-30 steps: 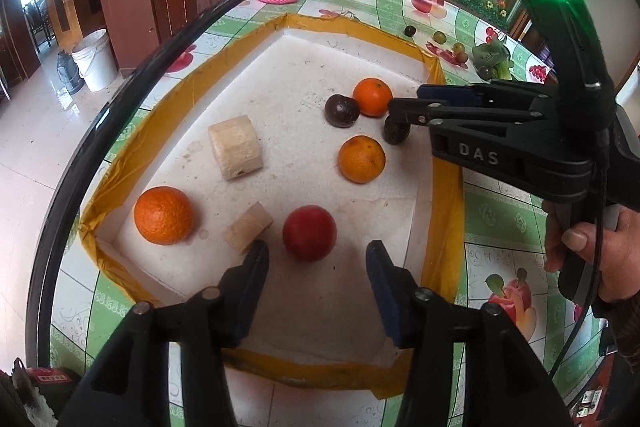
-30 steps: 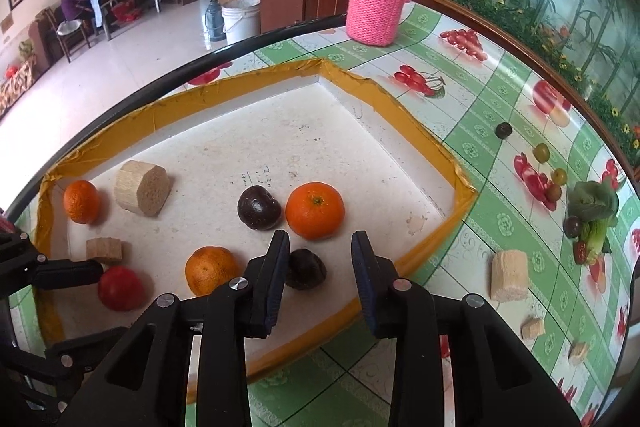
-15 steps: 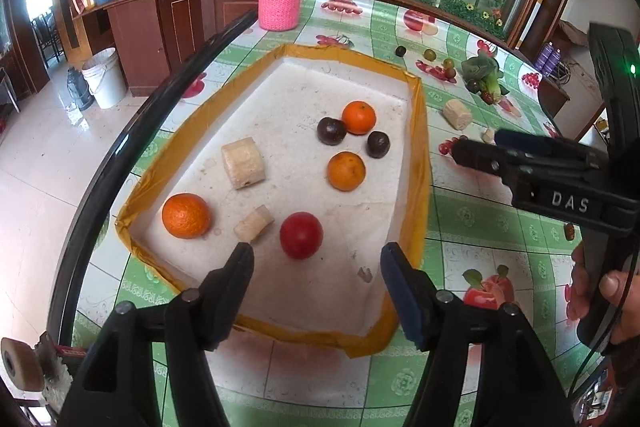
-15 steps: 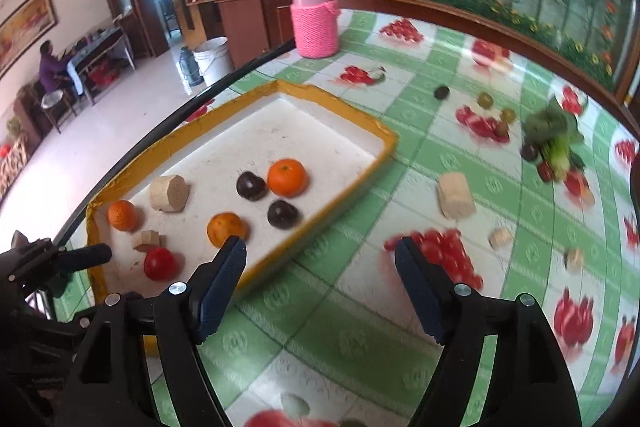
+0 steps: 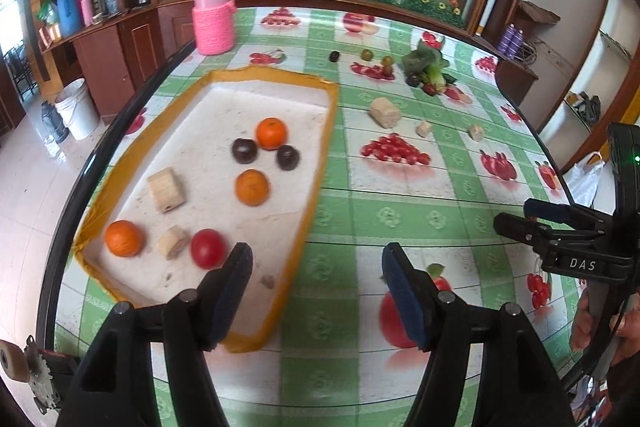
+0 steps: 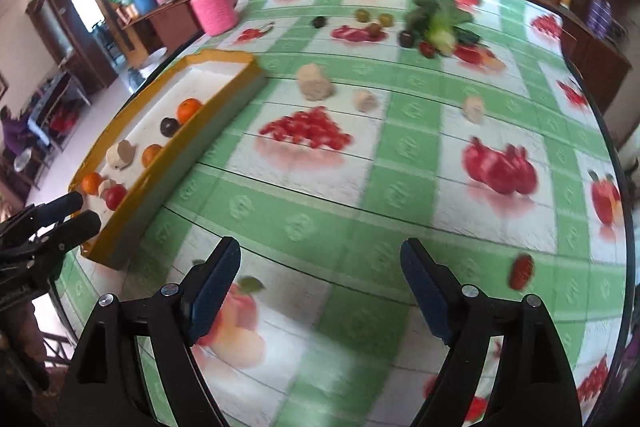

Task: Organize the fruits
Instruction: 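Withdraw both tools from the tray toward the beige pieces on the cloth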

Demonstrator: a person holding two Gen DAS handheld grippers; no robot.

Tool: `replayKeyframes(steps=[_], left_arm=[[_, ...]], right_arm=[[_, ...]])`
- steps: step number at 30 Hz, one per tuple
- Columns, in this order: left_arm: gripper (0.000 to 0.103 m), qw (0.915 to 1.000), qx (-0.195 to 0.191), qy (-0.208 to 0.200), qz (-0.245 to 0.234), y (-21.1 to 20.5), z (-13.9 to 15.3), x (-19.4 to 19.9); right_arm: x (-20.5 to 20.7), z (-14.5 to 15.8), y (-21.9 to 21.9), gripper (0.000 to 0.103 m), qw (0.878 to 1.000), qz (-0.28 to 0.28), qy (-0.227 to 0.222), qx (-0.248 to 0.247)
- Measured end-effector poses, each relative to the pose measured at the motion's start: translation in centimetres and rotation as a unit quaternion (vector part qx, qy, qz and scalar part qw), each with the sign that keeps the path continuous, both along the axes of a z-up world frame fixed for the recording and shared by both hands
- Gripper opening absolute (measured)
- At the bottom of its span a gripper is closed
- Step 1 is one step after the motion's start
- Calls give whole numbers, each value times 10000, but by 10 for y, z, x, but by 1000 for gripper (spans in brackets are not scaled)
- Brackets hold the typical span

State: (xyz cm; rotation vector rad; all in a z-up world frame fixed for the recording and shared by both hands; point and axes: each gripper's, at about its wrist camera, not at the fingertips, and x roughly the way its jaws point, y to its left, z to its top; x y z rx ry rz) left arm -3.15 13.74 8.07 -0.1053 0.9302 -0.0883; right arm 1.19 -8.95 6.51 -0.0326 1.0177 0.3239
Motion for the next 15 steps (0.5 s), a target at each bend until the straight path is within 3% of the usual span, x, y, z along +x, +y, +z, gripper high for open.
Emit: replayKeyframes(steps=[3,5,7,15], left_arm=[[70,9999,13,14,-148,-17,1,1],[72,9997,7,34,-226,-28,0,2],[75,9995,7,56,-296,-38,-1,2],[76,9992,74,142,-370,-59,-2,5]], right_arm=[[-8,5,-24,83,9987,-187,-268,-388],[-9,5,-37,93,9981,-122,-268,-547],[-6,2,-48,93,9993,-1,-104,-366],[47,6,-108,93,9926,-1127,-262,375]])
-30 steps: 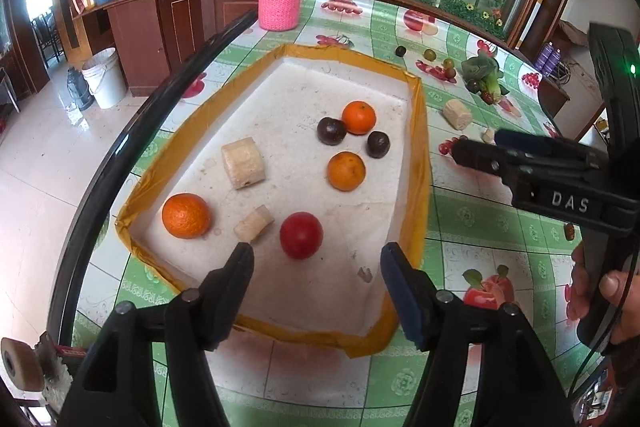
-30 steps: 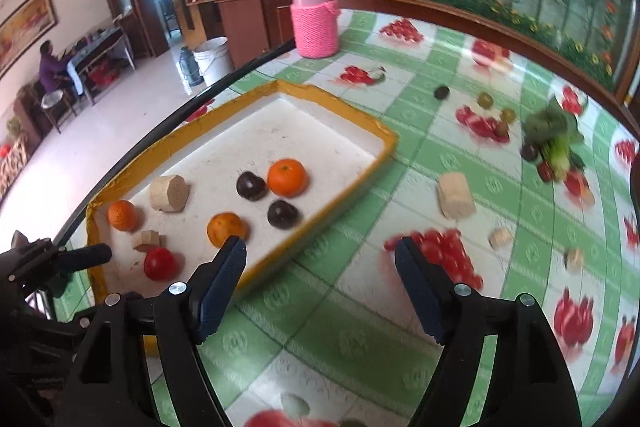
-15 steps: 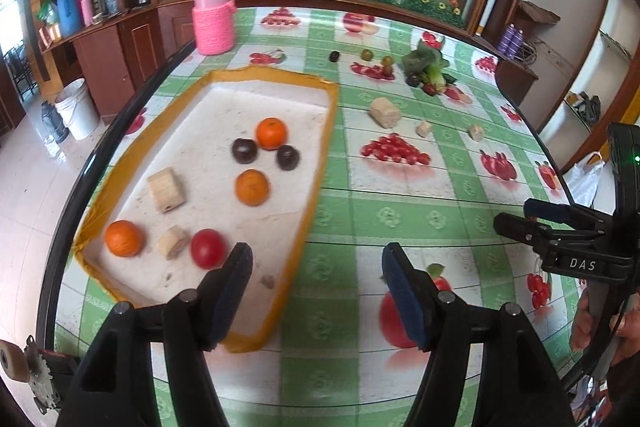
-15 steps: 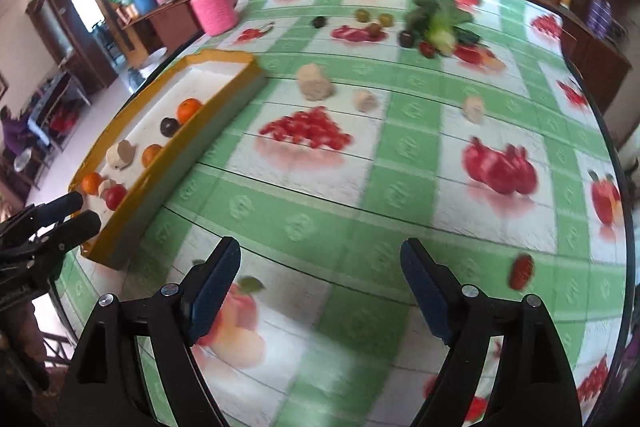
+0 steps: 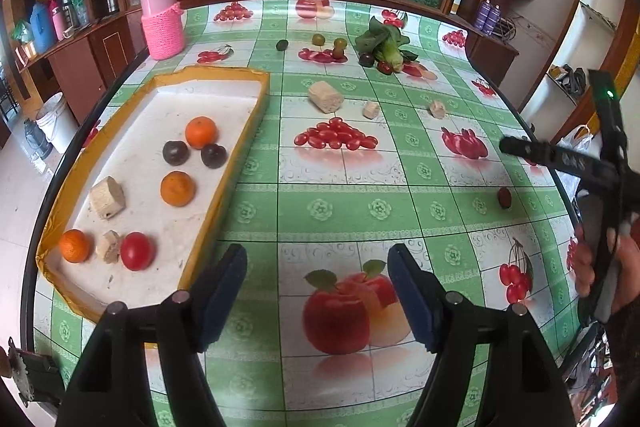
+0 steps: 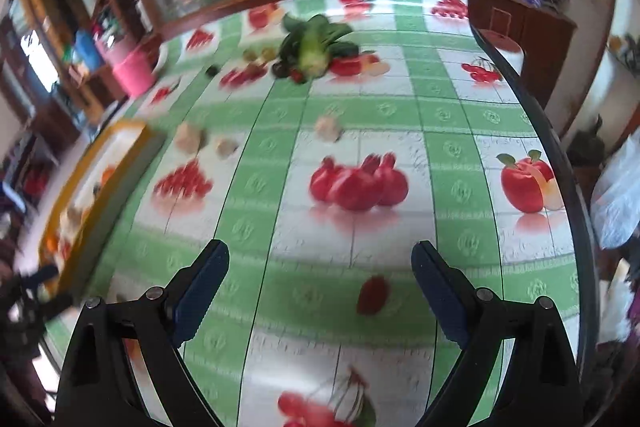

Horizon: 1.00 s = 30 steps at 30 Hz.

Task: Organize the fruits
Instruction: 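Withdraw both tools from the tray toward the beige pieces on the cloth, then grasp a beige block with the left tool while the right tool grasps a small beige cube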

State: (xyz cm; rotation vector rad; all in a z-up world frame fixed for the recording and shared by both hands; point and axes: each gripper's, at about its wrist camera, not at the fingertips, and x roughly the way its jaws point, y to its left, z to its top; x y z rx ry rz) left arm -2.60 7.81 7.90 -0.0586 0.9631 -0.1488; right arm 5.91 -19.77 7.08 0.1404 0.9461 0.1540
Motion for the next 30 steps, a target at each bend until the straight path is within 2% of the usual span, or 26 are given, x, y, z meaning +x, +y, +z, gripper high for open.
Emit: replayKeyframes(steps=[3,7,9,12,14,19,30], left_arm=[[78,10000,-3,40,62,-3,-1,3],[79,9999,33,99,120,-8,-3,10],[79,9998,100,108,132,-11,-3,16],[79,9997,150,114,164,-14,-3,27],[79,9996,161,109,183,-16,-2,36],[79,9994,290,88,184,-27,-3,69],[78,9985,250,197,436,-50,-21,165]], right_arm=[[31,-4,-2,93,10000,7,-28,70],[73,-17,13,93,9992,137,-130,-356],[89,-27,18,91,9989,242,-102,-377],[107,-42,26,72,9986,430,9,-322],[116,-52,29,50,9980,562,131,-262],[119,-56,24,25,9980,599,-46,-182],[101,-56,14,25,9984,492,-243,-95]])
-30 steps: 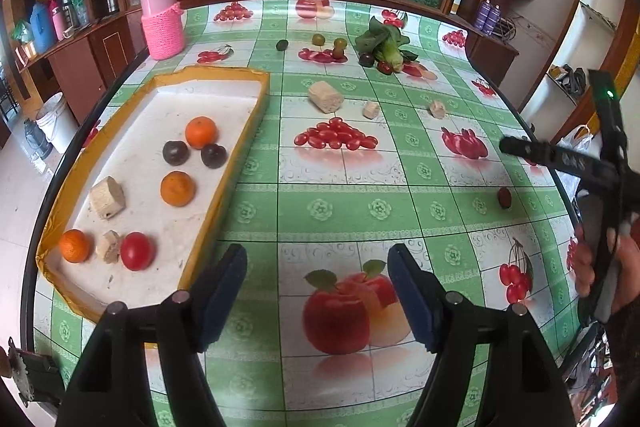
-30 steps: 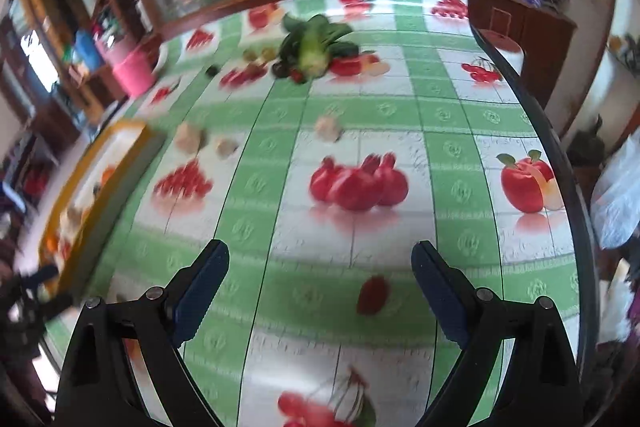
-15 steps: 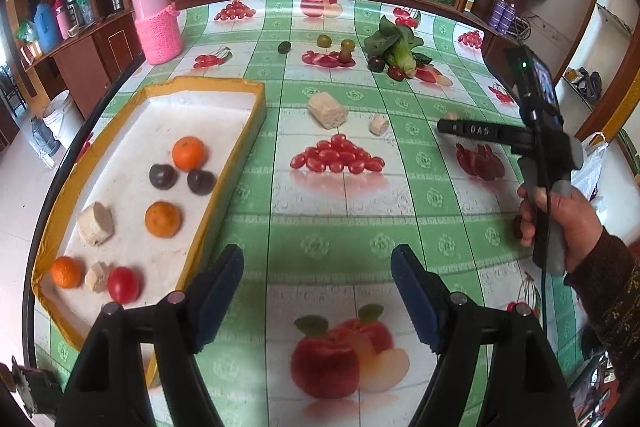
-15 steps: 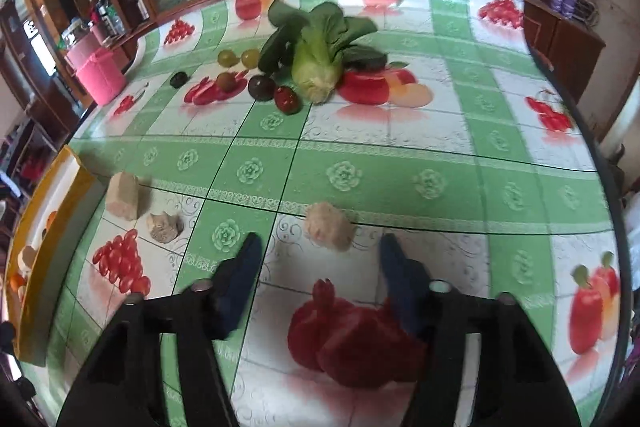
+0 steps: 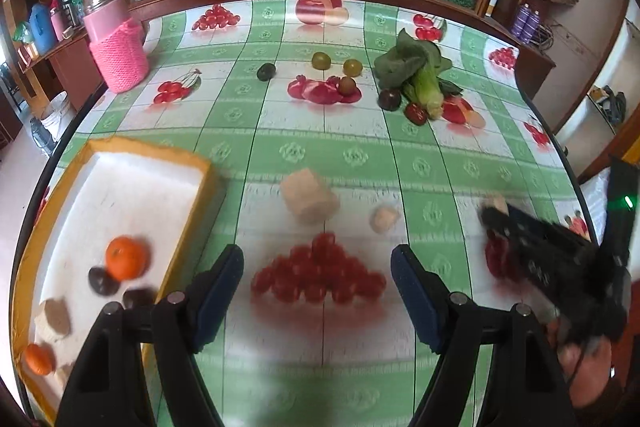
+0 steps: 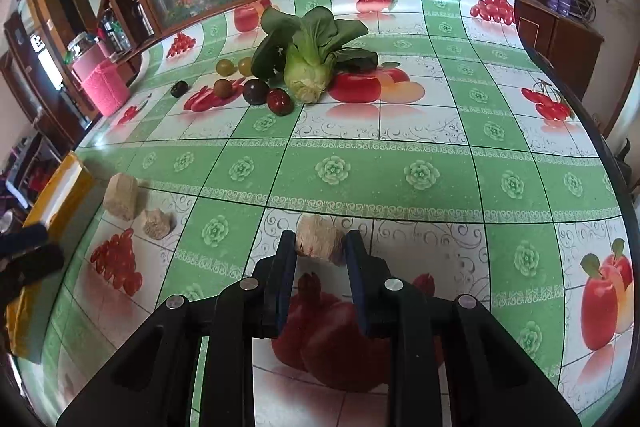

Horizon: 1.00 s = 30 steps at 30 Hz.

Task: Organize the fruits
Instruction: 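Grasp a beige block with the left tool while the right tool grasps a small beige cube, then lift the beige block with the left tool while the right tool lifts the cube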

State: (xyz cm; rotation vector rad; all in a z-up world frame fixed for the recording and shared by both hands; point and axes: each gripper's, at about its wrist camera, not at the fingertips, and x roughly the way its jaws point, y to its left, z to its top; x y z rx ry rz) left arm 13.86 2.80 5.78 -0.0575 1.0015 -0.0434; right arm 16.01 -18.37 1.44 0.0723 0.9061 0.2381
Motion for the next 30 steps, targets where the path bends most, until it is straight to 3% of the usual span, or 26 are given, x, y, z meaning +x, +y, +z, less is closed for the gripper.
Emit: replayKeyframes(steps=[6,9,11,14,21,30], left_arm=[[78,9995,-67,222,226,-2,-20,35],[72,9989,-125,353,281,-3,-30,45],[54,9987,-78,426,279,-4,-38,51],[39,9990,-25,268,355,1,-41,54],[39,9986,-321,270,318,11,-35,38],[39,9987,-508,29,-103,8,-13,-24]], right_arm=[[0,-1,3,25,9998,118,-98,-99],[0,-2,2,25,9999,119,-117,-46],[1,-2,0,25,9999,100,-108,24],[2,-2,-1,25,9999,87,-103,66],[-3,0,-7,25,9999,-87,-79,107],[-40,24,-16,25,9995,-202,-174,158]])
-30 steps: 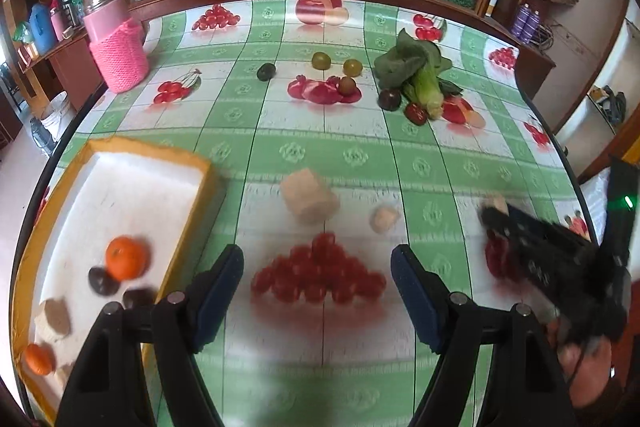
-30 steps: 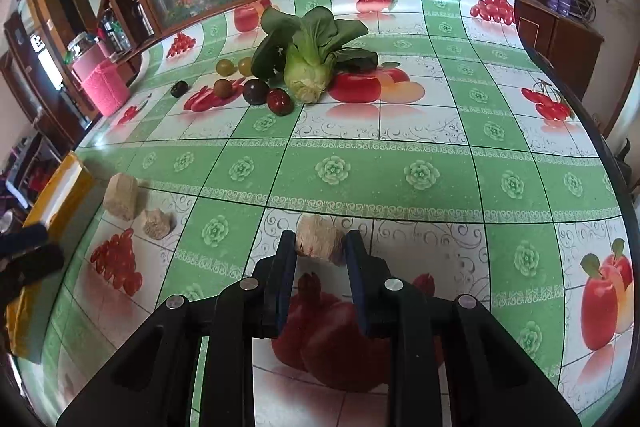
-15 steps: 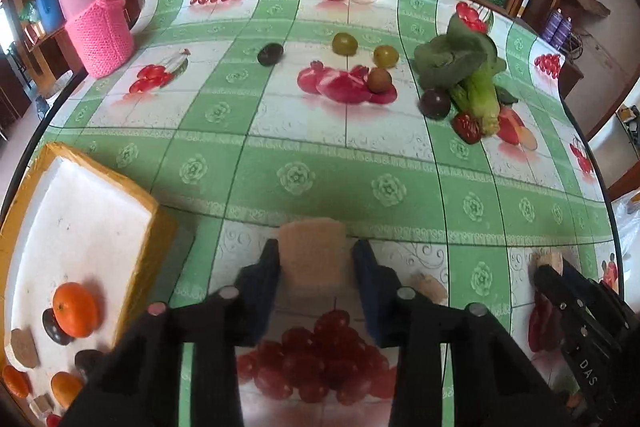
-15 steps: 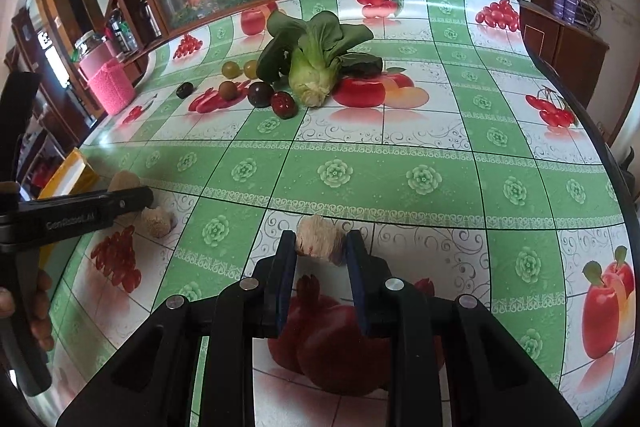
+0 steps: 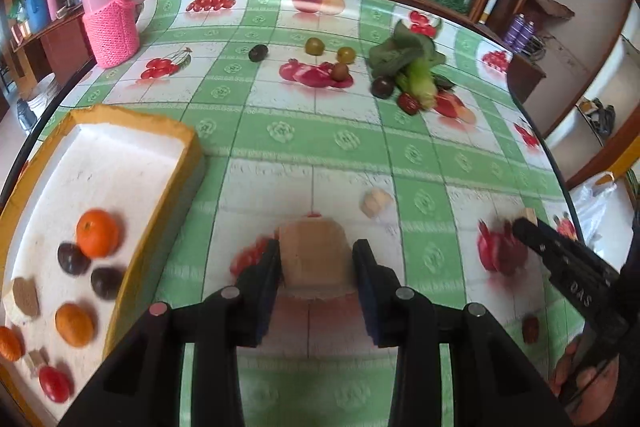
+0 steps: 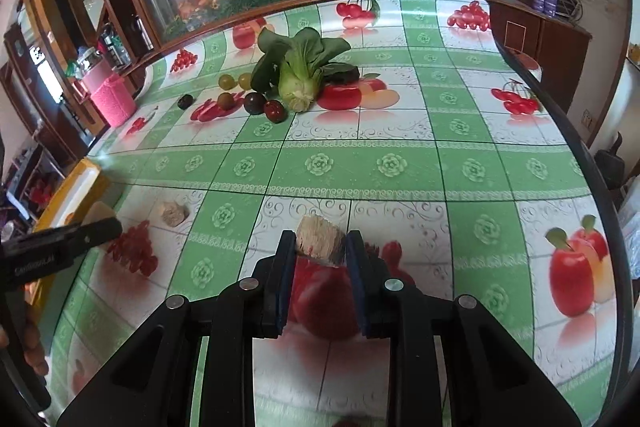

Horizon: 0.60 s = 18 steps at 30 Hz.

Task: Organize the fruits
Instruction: 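Lift the beige block with the left tool while the right tool lifts the cube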

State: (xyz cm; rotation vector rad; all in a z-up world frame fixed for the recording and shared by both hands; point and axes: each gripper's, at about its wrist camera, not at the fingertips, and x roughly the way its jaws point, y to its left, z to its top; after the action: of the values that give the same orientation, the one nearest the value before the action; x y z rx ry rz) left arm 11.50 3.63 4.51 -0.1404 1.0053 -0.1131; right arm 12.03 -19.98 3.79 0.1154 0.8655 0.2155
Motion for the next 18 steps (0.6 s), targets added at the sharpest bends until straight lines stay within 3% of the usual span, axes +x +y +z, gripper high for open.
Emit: replayKeyframes(steps=[11,18], left_arm=[[39,9994,-151,-241,-214,7,17,-80],[39,9991,-155,-285,-289,20,23,-103]], right_arm=[[-68,3,10,25,9998,55,145,-137],[-95,-10,20,25,9993,-15,360,-136]])
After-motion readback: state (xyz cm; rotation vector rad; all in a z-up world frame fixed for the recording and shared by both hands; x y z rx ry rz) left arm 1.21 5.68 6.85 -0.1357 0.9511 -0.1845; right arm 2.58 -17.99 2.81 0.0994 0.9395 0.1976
